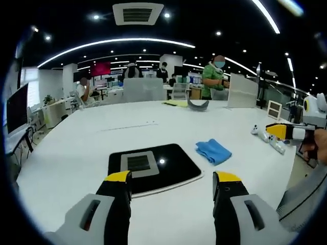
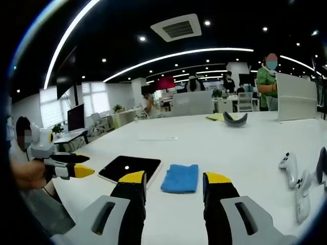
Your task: Wipe the mirror surface with the cleaning cloth until all visible marks leave the cleaned area.
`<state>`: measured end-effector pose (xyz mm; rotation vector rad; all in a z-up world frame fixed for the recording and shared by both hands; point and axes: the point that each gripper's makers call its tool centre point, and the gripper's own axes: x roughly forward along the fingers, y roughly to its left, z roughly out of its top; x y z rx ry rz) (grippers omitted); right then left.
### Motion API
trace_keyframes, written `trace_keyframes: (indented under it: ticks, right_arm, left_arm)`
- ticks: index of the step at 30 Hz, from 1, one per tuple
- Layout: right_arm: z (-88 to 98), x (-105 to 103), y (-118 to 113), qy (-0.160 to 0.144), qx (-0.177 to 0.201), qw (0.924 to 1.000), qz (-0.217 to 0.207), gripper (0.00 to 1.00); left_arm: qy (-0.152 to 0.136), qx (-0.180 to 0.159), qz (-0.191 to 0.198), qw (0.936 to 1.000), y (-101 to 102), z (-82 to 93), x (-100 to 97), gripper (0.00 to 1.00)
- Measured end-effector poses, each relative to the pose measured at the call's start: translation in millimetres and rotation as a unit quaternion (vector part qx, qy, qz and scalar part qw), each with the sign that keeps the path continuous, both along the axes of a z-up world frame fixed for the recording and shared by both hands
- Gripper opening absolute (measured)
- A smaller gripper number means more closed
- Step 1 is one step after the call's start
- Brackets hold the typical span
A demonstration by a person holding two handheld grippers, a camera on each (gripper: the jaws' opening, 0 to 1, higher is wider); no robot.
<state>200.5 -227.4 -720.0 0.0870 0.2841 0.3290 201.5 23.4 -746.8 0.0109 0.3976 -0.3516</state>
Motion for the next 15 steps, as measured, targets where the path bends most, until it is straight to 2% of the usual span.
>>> trace_keyframes:
  ticks: [8, 15]
  right_arm:
    - [2.4, 0, 4, -0.001, 0.002, 1.0, 0.0, 0.42]
    - [1.3, 1, -2, 0.0, 0.007, 1.0, -0.006, 0.42]
  left_arm:
    - [0.008, 0.001, -0.013, 0.9999, -11, -5.1, 1.9, 0.64]
    - [0.015, 0.002, -0.04, 0.9991, -33, -7.0, 4.6, 0.63]
